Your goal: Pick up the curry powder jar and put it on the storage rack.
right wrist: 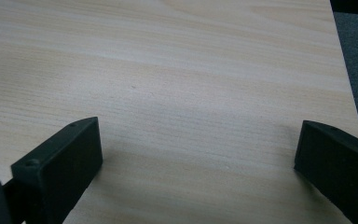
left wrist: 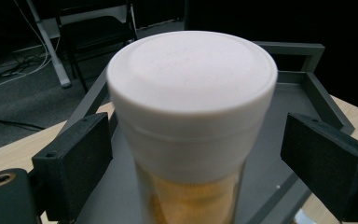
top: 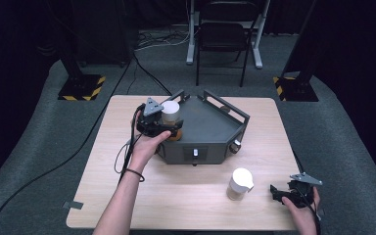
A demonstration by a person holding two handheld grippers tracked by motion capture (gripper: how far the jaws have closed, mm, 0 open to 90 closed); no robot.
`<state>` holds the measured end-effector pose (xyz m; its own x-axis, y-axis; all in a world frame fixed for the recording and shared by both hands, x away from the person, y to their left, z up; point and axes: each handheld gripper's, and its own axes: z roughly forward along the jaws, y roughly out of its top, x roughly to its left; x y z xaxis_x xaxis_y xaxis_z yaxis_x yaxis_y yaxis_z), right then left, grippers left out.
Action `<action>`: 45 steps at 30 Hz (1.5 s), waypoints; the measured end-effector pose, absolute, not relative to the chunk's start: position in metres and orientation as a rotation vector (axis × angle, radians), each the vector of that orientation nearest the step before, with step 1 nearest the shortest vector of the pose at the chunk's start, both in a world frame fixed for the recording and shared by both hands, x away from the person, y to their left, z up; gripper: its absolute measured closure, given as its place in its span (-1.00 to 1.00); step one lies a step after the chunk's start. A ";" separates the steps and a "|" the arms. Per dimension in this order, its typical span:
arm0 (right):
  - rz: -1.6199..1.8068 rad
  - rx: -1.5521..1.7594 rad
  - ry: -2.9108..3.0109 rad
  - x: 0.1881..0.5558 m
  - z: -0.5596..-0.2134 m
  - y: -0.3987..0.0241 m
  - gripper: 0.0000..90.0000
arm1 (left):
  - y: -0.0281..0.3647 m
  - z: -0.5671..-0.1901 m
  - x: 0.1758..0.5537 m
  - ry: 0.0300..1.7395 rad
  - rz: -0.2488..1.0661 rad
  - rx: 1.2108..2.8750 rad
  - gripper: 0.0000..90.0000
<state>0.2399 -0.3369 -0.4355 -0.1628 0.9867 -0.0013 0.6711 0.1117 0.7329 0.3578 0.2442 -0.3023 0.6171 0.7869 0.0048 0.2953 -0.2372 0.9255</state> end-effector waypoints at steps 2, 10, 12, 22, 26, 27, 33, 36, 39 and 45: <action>0.825 1.606 1.894 0.240 -0.436 -0.337 -1.00 | 0.248 -0.301 0.356 0.879 0.591 1.816 -0.81; 0.825 1.607 1.894 0.240 -0.436 -0.337 -1.00 | 0.268 -0.308 0.344 0.899 0.574 1.803 -0.81; 0.825 1.607 1.894 0.240 -0.436 -0.337 -1.00 | 0.272 -0.311 0.341 0.900 0.573 1.807 -0.81; 0.824 1.610 1.891 0.240 -0.436 -0.336 -1.00 | 0.297 -0.334 0.316 0.922 0.590 1.780 -0.81; 0.824 1.610 1.891 0.240 -0.436 -0.336 -1.00 | 0.309 -0.346 0.308 0.938 0.584 1.763 -0.81; 0.824 1.609 1.891 0.240 -0.436 -0.336 -1.00 | 0.312 -0.349 0.306 0.941 0.582 1.762 -0.81; 0.824 1.610 1.891 0.240 -0.436 -0.336 -1.00 | 0.326 -0.368 0.295 0.971 0.584 1.756 -0.81; 0.824 1.609 1.892 0.240 -0.436 -0.336 -1.00 | 0.331 -0.375 0.291 0.983 0.585 1.752 -0.81; 0.824 1.609 1.892 0.240 -0.436 -0.336 -1.00 | 0.334 -0.379 0.288 0.999 0.594 1.764 -0.82; 0.824 1.609 1.892 0.240 -0.436 -0.336 -1.00 | 0.338 -0.388 0.281 1.014 0.608 1.769 -0.82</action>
<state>0.2401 -0.3364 -0.4355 -0.1603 0.9871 -0.0010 0.6714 0.1097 0.7329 0.2811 0.3379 -0.3884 0.5282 0.8481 -0.0412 0.3627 -0.1815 0.9141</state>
